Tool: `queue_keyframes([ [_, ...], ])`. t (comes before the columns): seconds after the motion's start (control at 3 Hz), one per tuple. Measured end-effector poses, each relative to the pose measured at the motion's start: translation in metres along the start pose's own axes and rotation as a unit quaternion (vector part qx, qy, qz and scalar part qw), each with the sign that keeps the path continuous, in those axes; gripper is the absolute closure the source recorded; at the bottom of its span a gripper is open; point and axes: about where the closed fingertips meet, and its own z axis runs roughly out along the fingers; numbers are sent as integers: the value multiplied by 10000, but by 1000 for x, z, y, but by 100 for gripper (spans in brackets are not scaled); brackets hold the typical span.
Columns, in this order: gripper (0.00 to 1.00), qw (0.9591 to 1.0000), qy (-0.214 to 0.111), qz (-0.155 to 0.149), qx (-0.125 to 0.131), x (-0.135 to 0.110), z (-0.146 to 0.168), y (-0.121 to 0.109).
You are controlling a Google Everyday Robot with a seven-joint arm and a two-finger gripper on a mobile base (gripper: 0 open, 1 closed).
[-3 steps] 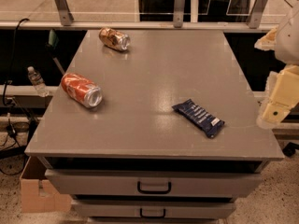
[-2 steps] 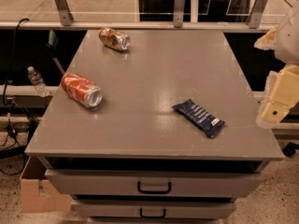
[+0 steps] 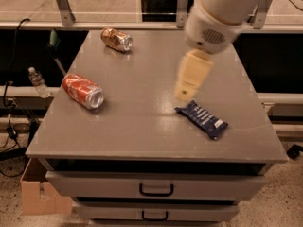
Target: Place coke can upright
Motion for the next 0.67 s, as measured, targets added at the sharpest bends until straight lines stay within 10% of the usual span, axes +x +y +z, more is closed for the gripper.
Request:
queue_keyframes([
  [0.33, 0, 9996, -260, -134, -48, -88, 18, -6],
  [0.67, 0, 9996, -262, -132, -45, -88, 18, -6],
])
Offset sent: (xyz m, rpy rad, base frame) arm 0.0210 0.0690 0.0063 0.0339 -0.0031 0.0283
